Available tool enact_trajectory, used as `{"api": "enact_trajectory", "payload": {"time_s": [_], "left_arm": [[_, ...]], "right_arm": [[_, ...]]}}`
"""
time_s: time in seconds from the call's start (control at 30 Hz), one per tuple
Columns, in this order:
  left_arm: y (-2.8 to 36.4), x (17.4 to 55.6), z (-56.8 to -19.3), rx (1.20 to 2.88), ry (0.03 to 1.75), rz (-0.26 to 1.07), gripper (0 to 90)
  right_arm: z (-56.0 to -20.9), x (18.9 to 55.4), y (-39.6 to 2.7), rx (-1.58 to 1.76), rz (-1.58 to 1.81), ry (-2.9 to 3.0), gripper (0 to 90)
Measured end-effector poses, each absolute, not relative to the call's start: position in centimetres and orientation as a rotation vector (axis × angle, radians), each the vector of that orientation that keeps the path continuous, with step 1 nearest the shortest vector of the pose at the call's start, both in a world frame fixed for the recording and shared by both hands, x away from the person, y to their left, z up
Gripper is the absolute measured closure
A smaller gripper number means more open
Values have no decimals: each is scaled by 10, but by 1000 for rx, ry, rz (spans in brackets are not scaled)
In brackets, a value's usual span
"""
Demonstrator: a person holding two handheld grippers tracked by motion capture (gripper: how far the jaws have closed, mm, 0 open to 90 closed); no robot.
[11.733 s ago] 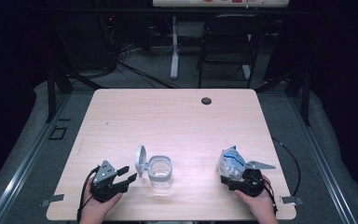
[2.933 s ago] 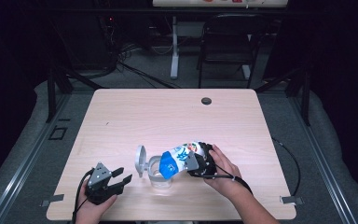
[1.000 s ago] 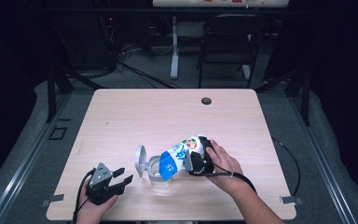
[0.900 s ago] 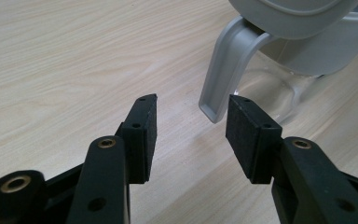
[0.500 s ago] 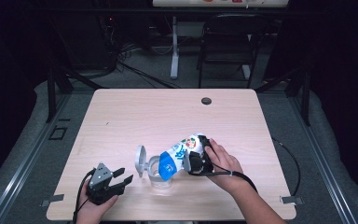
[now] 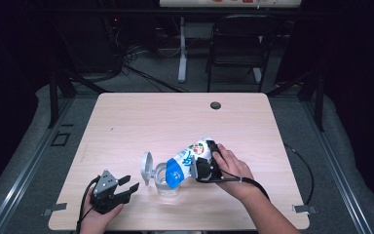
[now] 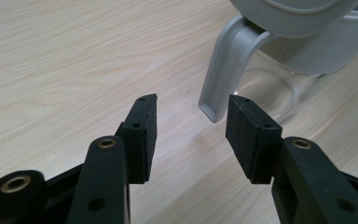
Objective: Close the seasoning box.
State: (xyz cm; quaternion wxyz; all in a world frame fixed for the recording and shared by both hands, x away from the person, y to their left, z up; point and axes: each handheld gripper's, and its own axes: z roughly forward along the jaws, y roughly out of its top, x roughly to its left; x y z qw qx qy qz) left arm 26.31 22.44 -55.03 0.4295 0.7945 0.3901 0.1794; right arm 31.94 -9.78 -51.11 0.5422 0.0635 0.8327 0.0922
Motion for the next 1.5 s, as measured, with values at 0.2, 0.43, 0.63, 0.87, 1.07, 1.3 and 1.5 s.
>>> {"api": "enact_trajectory", "payload": {"time_s": [0.2, 0.43, 0.63, 0.87, 1.07, 1.3, 1.5], "left_arm": [[225, 263, -550, 1988, 972, 443, 539], [224, 263, -550, 1994, 966, 444, 539], [224, 263, -550, 1993, 965, 445, 539], [223, 263, -550, 1991, 967, 444, 539], [222, 262, -550, 1994, 966, 448, 539], [223, 262, -550, 1995, 966, 447, 539], [222, 263, -550, 1995, 967, 448, 539]], "right_arm": [[-511, 320, -97, 147, 211, 1974, 509], [-508, 320, -96, 126, 181, 1967, 510], [-509, 320, -96, 117, 191, 1955, 510], [-509, 320, -95, 103, 181, 1944, 510], [-506, 319, -94, 81, 167, 1932, 513], [-506, 319, -94, 81, 167, 1933, 513], [-504, 319, -93, 70, 156, 1926, 514]]}}
